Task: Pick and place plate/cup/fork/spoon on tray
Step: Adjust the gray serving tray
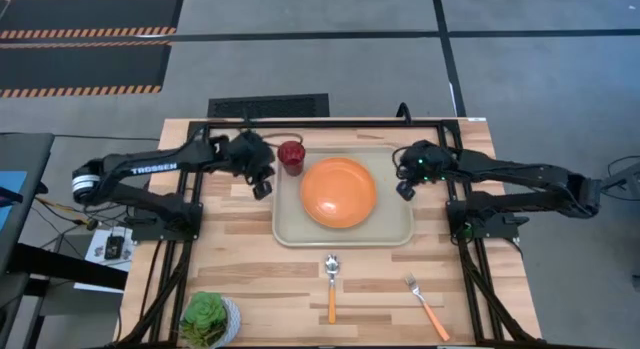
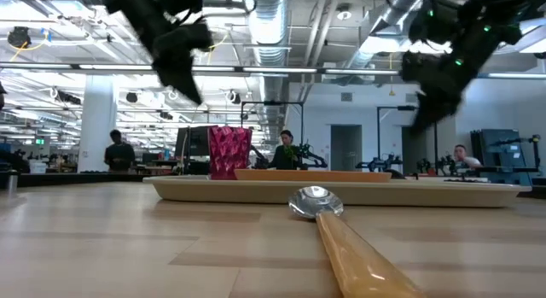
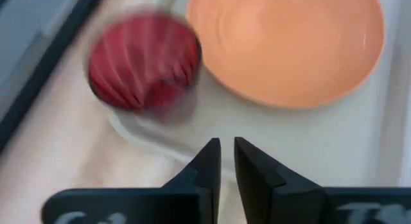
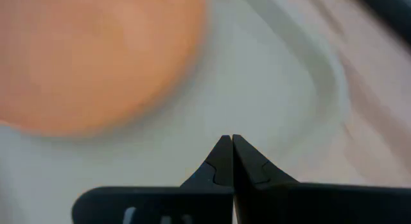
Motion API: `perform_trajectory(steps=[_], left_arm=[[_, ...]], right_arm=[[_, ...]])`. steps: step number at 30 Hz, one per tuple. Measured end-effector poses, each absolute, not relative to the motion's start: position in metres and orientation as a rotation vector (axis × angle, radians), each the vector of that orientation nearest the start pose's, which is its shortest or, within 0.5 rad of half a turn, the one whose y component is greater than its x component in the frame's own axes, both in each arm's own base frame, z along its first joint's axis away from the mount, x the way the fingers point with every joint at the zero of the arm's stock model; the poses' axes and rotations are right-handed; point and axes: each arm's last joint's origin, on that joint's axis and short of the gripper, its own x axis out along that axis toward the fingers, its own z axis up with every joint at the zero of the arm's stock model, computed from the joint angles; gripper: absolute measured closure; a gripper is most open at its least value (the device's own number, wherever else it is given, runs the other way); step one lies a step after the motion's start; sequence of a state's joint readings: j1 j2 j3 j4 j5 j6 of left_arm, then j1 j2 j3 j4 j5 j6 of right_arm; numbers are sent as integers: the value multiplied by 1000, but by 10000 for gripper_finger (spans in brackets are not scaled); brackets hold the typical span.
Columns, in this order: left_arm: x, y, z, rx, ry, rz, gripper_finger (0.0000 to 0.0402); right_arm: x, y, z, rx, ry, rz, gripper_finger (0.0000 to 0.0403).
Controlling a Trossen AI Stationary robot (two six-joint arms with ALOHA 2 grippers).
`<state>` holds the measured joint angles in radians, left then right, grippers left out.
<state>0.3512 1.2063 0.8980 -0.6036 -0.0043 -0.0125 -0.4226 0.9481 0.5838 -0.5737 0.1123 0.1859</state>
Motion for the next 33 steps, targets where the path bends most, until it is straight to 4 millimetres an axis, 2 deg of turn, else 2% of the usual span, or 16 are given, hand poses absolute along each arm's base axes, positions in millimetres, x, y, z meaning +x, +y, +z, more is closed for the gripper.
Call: perform_trajectory(steps=[3,8,17,22,27,33], left_arm=[[212,74,236,-251,908,361,392],[202,64,202,-352,951,433,399],[191,64,173,-471,899,663,401],[186,61,154,-543,842,655,401],[183,60,146,-599,803,672,401],[187,61,149,-616,755,662,401]], right_arm=[[147,-74,201,389,986,-694,396],[145,-78,194,472,1032,-782,396],[146,-90,170,654,1158,-989,396],[152,-96,157,700,1195,-1037,395],[158,-98,145,720,1231,-1048,395],[171,-98,135,732,1219,-993,395]])
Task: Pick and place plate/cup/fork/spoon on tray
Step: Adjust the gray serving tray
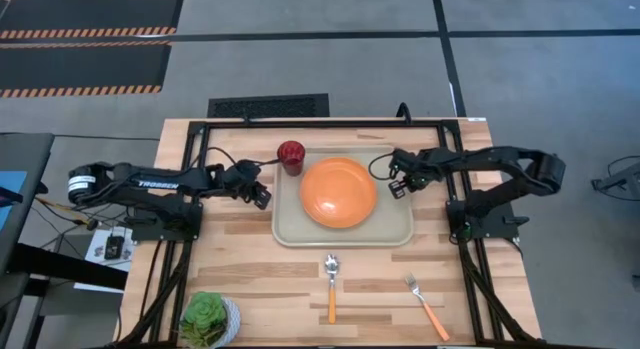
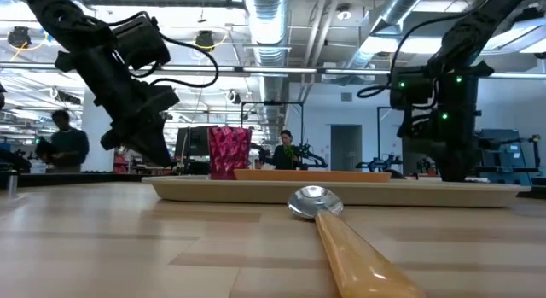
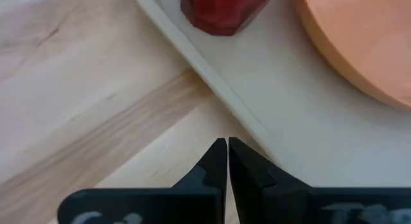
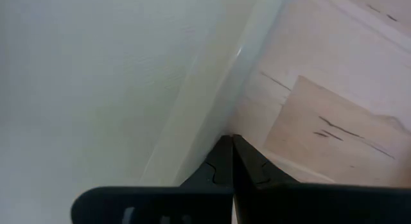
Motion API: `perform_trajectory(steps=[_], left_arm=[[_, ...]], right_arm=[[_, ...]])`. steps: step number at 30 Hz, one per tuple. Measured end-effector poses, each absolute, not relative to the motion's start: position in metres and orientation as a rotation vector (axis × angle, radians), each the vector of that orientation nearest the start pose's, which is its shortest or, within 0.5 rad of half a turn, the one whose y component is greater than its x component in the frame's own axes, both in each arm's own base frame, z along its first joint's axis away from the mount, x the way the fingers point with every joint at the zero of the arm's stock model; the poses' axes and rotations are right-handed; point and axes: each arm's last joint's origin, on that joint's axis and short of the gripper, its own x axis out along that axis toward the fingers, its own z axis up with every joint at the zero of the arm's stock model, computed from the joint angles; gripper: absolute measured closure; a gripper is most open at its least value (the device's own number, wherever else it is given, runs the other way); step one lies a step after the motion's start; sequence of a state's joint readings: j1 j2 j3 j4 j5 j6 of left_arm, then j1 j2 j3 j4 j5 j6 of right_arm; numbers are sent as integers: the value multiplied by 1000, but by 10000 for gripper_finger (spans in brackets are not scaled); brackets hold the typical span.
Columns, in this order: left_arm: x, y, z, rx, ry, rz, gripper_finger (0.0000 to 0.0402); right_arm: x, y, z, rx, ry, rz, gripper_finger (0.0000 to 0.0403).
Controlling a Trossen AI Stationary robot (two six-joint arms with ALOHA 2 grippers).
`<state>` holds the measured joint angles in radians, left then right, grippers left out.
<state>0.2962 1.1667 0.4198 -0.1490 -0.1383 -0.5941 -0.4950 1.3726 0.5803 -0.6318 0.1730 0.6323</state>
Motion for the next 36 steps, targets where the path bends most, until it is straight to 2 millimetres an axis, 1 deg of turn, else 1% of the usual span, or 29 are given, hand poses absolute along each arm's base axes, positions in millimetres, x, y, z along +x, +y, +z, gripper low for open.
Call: perform_trajectory(steps=[6,10,15,30,36], left_arm=[[190,62,134,-649,824,698,401],[201,65,128,-657,782,675,401],[204,66,121,-680,790,673,401],[205,47,120,-715,846,641,401],[204,46,119,-711,856,650,401]], right_arm=[[175,-94,134,719,1213,-983,395],[177,-90,137,723,1187,-955,395],[179,-87,137,707,1183,-946,395],[182,-83,137,710,1186,-918,395],[184,-76,137,707,1190,-908,395]])
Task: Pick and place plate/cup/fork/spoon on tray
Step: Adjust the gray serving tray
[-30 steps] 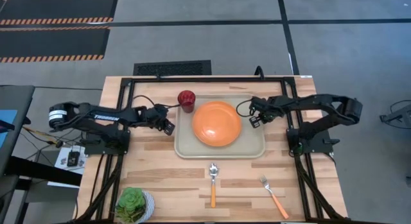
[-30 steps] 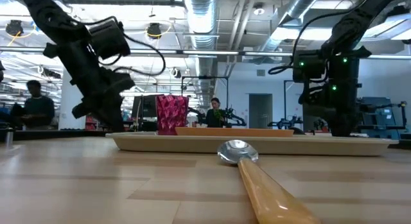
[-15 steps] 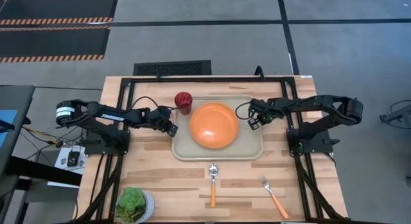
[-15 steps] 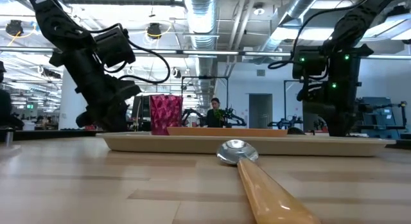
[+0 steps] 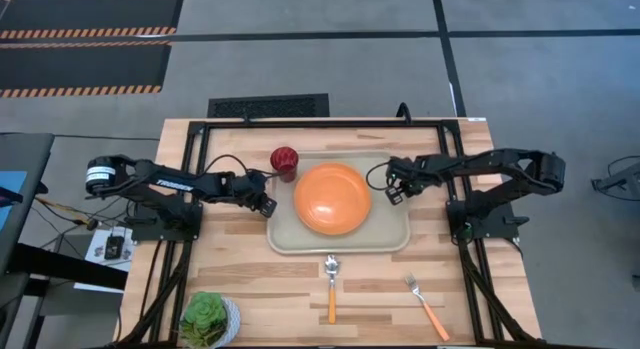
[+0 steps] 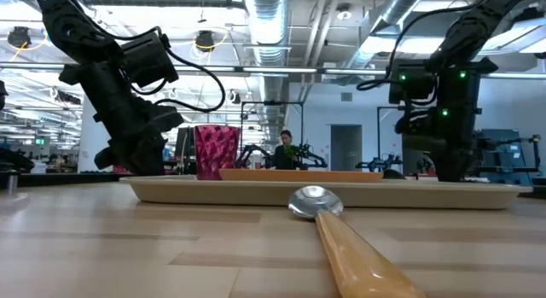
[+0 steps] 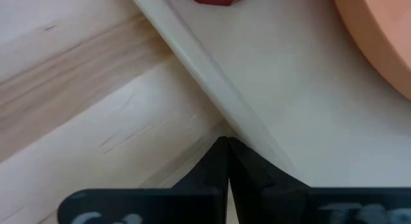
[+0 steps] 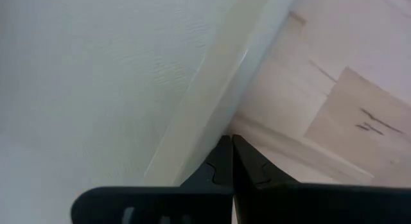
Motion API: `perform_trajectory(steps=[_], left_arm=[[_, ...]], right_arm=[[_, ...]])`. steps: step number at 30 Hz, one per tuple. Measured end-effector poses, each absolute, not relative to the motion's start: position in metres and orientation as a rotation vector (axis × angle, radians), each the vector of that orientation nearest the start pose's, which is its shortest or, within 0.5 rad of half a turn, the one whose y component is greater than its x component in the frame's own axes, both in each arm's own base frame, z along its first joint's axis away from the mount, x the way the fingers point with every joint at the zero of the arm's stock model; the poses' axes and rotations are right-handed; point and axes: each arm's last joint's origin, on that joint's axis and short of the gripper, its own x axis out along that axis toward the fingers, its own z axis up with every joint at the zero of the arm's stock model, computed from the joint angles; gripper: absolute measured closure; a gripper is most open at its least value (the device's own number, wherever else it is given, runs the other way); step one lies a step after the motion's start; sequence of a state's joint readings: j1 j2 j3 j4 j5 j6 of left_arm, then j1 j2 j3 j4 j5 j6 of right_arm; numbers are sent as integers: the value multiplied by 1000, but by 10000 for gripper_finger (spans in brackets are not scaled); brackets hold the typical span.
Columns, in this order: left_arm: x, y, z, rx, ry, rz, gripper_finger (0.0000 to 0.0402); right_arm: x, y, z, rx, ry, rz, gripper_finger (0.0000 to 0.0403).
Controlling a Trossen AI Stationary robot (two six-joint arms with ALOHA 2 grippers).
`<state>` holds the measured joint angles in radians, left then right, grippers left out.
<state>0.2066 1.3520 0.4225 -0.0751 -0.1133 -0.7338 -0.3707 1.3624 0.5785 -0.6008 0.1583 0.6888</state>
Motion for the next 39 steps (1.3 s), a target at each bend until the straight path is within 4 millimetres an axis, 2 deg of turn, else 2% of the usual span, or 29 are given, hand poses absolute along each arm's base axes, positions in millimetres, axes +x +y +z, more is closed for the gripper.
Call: perform_trajectory(steps=[11,29,39], left_arm=[[191,44,133,-696,867,674,401],[192,32,131,-694,889,653,402],[189,32,130,-670,922,664,401]], right_arm=[[189,-70,137,719,1172,-878,394],[191,-64,137,720,1182,-857,394],[192,-62,137,720,1178,-842,394]])
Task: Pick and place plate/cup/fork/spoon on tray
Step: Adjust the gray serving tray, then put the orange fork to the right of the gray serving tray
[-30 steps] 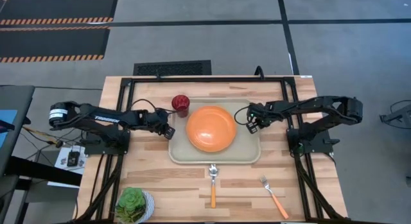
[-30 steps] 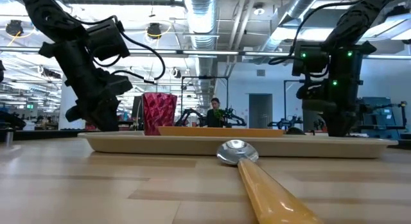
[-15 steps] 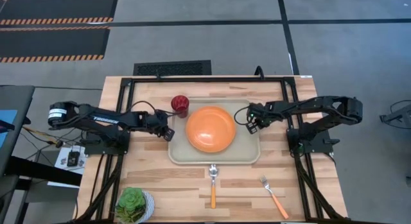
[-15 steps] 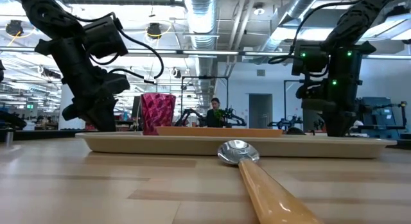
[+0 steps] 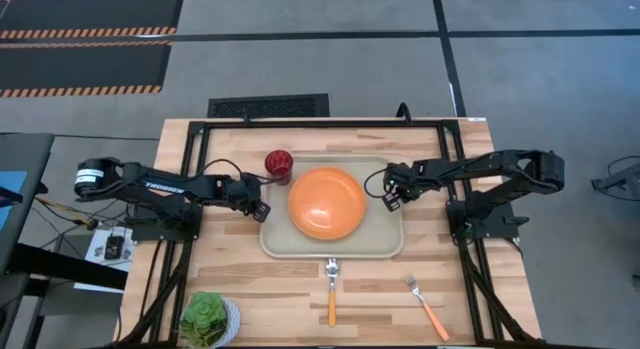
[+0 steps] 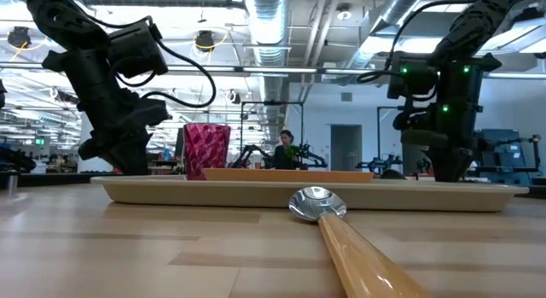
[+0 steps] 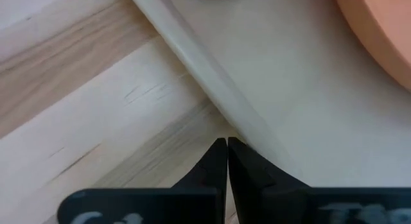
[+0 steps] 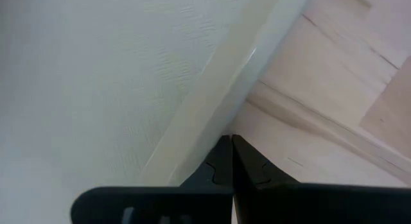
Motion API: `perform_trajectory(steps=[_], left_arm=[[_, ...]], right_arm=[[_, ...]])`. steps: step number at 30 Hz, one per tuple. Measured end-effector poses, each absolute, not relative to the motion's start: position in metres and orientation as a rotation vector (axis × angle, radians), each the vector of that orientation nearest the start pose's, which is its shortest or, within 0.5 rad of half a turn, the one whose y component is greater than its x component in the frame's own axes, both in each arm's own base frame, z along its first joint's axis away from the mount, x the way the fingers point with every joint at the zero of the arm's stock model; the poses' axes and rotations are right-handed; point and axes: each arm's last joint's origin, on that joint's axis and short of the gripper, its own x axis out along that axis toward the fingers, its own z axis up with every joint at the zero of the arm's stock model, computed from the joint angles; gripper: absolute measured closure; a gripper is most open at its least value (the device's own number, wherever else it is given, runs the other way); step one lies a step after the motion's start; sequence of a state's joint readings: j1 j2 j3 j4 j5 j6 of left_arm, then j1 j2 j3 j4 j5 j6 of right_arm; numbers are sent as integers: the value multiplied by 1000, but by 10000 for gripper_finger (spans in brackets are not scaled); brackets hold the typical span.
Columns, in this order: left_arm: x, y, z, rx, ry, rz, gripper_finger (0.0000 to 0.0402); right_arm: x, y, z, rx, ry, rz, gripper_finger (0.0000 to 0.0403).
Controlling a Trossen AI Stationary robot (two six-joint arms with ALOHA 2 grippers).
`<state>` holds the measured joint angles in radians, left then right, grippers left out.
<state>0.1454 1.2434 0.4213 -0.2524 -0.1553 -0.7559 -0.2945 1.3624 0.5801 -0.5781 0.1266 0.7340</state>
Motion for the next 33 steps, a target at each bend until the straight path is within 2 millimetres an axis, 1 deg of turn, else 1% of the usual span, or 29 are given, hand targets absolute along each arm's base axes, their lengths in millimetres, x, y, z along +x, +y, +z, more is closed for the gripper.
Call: perform_trajectory(steps=[7,13,16,19,22,25,27,30,33], left_arm=[[183,39,134,-635,935,681,401],[166,43,153,-582,893,716,401],[158,42,166,-559,827,713,401],[150,40,179,-536,741,692,401],[141,37,183,-510,640,637,401],[133,31,178,-497,531,527,401],[130,26,175,-478,447,434,401],[124,20,168,-444,344,327,401],[118,16,160,-418,293,260,401]], right_arm=[[189,-66,138,715,1192,-852,385],[186,-72,140,695,1219,-858,387],[186,-74,150,643,1273,-897,394],[187,-74,166,581,1325,-937,396],[191,-68,183,550,1270,-917,397],[194,-52,197,582,1160,-841,399],[196,-36,204,603,1097,-793,400],[199,-6,214,640,1002,-695,400],[201,30,218,691,949,-590,400]])
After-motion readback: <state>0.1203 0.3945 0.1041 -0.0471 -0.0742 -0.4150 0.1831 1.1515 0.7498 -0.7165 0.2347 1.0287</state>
